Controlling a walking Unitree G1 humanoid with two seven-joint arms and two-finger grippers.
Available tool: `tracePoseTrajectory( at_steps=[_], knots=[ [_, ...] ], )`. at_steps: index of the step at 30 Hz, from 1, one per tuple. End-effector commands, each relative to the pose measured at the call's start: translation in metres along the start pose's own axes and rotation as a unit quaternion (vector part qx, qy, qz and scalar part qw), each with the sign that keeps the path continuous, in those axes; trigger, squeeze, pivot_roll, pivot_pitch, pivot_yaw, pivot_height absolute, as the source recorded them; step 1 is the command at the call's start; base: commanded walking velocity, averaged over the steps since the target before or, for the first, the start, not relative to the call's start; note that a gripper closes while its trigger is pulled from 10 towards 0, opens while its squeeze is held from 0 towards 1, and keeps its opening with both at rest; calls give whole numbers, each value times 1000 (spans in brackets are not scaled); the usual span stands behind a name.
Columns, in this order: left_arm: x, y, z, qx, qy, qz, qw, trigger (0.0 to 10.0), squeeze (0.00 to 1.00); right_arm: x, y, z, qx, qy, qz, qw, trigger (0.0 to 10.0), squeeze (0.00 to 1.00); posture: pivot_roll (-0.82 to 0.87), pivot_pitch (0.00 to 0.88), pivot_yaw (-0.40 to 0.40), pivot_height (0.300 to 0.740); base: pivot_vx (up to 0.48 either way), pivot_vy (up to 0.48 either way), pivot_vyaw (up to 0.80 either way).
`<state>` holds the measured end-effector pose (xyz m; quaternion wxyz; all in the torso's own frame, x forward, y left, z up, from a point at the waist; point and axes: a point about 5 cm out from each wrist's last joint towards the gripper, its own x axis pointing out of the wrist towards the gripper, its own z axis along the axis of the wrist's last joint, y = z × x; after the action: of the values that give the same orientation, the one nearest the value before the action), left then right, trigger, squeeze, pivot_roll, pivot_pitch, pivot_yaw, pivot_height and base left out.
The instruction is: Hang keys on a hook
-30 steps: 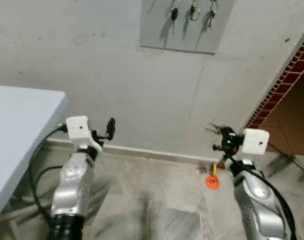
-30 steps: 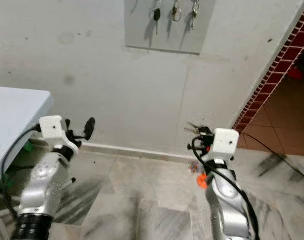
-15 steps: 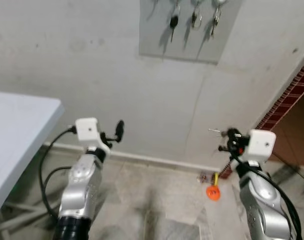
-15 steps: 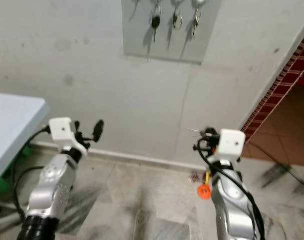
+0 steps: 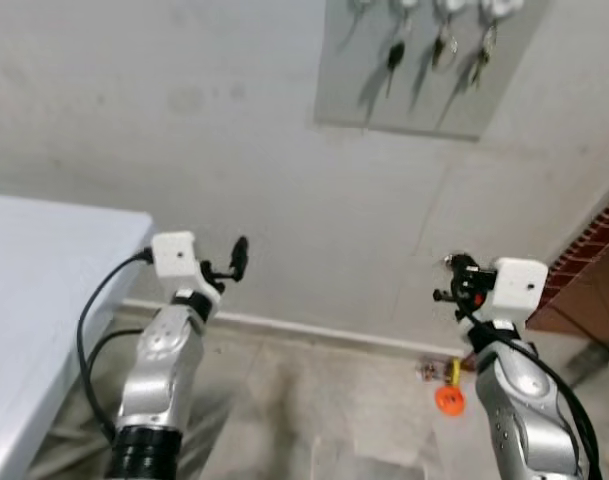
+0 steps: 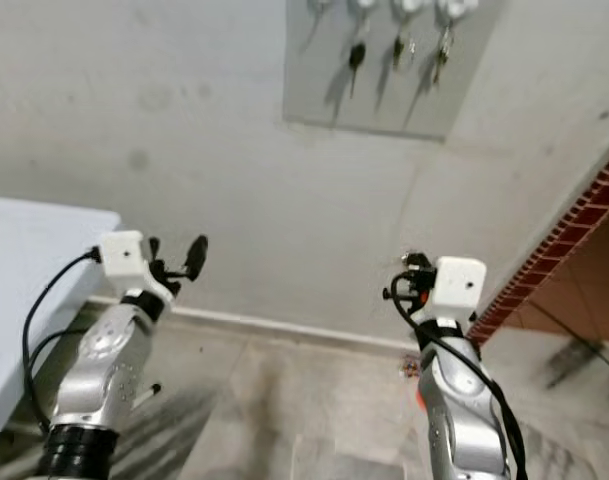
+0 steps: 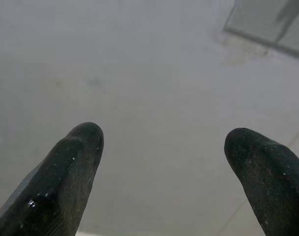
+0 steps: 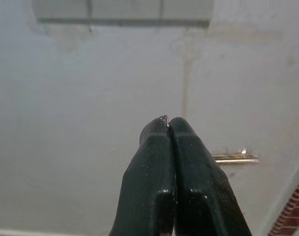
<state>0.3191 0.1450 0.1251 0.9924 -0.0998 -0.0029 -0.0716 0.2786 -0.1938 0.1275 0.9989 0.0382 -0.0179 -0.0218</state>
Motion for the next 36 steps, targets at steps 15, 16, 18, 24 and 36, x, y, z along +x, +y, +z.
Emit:
tracePoseTrajectory(
  at_steps=[15, 16, 18, 24, 36],
  knots=[
    [-3, 6, 0, 25, 9, -1, 1000, 10000, 0, 1, 9, 1, 10, -5, 12, 1000, 10000, 0, 1, 88, -24, 740, 264, 0, 0],
    [-3, 6, 0, 30, 8, -2, 1000, 10000, 0, 1, 9, 1, 10, -6, 12, 1000, 10000, 0, 1, 89, -23, 740, 0, 0, 0],
    [-3, 6, 0, 37, 9, -5, 999, 10000, 0, 0, 10, 1, 11, -5, 12, 1000, 10000, 0, 1, 89, -23, 740, 0, 0, 0],
    [-5, 8, -1, 42, 12, 0, 999, 10000, 0, 0, 9, 1, 11, -5, 9, 1000, 10000, 0, 2, 105, -23, 740, 0, 0, 0],
    [-5, 7, 1, 52, 15, -10, 998, 10000, 0, 2, 11, 1, 14, -6, 9, 1000, 10000, 0, 8, 112, -14, 740, 0, 0, 0]
  ],
)
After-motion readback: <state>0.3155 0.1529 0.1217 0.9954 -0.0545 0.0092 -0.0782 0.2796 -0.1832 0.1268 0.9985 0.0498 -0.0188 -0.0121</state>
